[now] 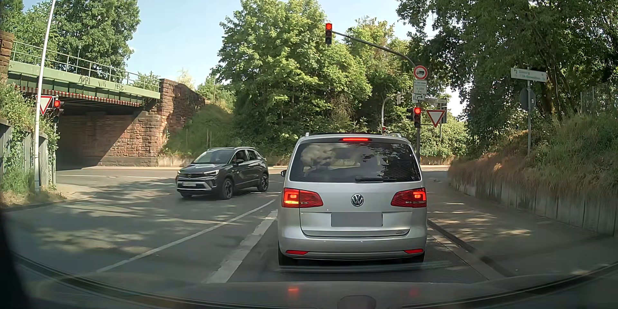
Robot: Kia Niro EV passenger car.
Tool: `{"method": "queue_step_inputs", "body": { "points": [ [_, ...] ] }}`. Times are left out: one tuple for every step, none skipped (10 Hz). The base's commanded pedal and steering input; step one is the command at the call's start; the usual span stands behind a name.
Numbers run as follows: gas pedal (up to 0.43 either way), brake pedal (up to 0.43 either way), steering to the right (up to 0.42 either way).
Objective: Follow the waypoints while adhering to traffic rules and regulations
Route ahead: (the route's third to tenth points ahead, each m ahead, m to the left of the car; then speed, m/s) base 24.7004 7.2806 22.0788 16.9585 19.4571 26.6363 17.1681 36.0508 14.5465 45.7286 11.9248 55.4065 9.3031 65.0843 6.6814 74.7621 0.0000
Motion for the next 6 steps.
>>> {"method": "queue_step_inputs", "body": {
  "points": [
    [0.0,0.207,0.005],
    [0.0,0.201,0.005],
    [0.0,0.207,0.005],
    [0.0,0.207,0.005],
    [0.0,0.207,0.005],
    [0.0,0.207,0.005]
  ]
}}
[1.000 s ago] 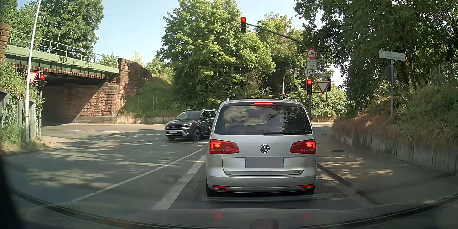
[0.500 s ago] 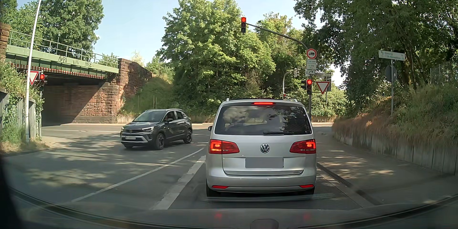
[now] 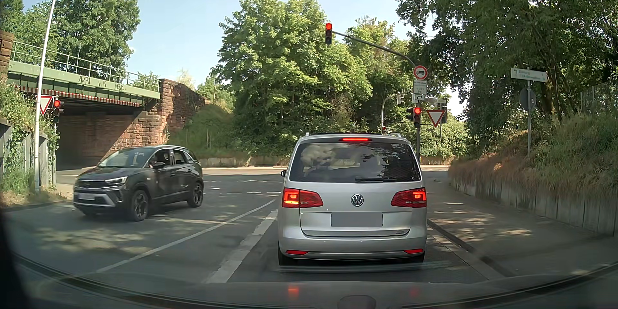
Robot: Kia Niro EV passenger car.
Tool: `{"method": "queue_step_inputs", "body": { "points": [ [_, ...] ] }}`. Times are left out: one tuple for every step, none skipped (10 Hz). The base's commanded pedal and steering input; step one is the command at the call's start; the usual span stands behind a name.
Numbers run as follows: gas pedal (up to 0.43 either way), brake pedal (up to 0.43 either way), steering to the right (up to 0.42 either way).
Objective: Follow the waypoints while adhering to traffic rules and regulations
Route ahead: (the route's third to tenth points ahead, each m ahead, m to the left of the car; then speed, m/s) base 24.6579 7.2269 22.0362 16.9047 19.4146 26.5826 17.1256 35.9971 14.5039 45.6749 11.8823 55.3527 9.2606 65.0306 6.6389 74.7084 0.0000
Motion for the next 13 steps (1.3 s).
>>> {"method": "queue_step_inputs", "body": {
  "points": [
    [0.0,0.207,0.005],
    [0.0,0.207,0.005],
    [0.0,0.207,0.006],
    [0.0,0.207,0.005],
    [0.0,0.207,0.005],
    [0.0,0.207,0.005],
    [0.0,0.207,0.005],
    [0.0,0.207,0.006],
    [0.0,0.207,0.005],
    [0.0,0.207,0.005],
    [0.0,0.207,0.005],
    [0.0,0.207,0.005],
    [0.0,0.207,0.005]
  ]
}}
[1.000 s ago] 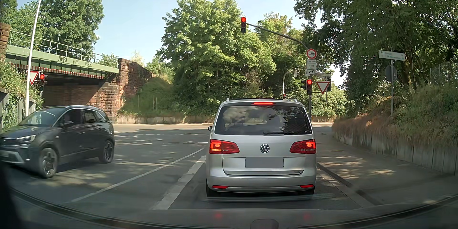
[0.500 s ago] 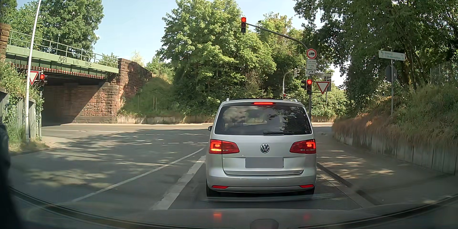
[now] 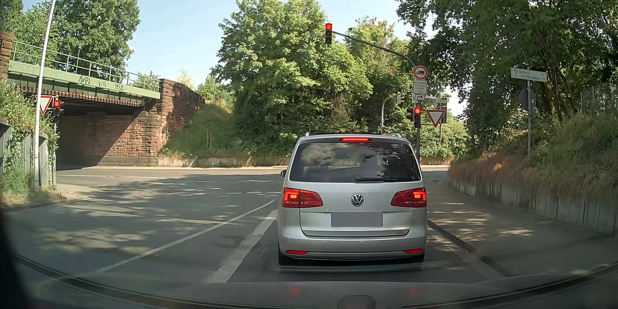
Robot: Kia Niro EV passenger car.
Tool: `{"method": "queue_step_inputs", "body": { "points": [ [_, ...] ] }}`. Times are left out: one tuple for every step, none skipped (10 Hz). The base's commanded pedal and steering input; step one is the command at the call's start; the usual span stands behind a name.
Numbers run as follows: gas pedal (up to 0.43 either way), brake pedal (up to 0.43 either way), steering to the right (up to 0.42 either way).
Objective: Follow the waypoints while adhering to traffic rules and regulations
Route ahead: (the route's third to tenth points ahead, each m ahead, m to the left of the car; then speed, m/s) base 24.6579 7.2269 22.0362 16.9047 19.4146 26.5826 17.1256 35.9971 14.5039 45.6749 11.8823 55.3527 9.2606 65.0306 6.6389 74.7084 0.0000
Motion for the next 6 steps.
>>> {"method": "queue_step_inputs", "body": {
  "points": [
    [0.0,0.207,0.005],
    [0.0,0.207,0.005],
    [0.0,0.207,0.005],
    [0.0,0.207,0.006],
    [0.0,0.207,0.005],
    [0.0,0.207,0.005]
  ]
}}
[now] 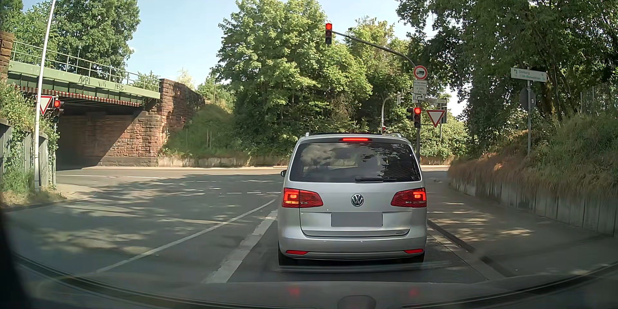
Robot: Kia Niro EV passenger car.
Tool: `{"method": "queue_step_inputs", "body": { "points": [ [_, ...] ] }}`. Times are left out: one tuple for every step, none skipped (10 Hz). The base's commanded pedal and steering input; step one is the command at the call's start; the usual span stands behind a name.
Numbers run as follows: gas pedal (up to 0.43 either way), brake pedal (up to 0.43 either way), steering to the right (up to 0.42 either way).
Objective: Follow the waypoints while adhering to traffic rules and regulations
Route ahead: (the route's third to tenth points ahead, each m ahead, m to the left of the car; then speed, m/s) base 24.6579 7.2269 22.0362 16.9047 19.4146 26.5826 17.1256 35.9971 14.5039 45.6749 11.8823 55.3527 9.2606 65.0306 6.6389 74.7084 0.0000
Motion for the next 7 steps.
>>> {"method": "queue_step_inputs", "body": {
  "points": [
    [0.0,0.207,0.005],
    [0.0,0.207,0.005],
    [0.0,0.207,0.005],
    [0.0,0.207,0.005],
    [0.0,0.207,0.005],
    [0.0,0.207,0.005],
    [0.0,0.207,0.005]
  ]
}}
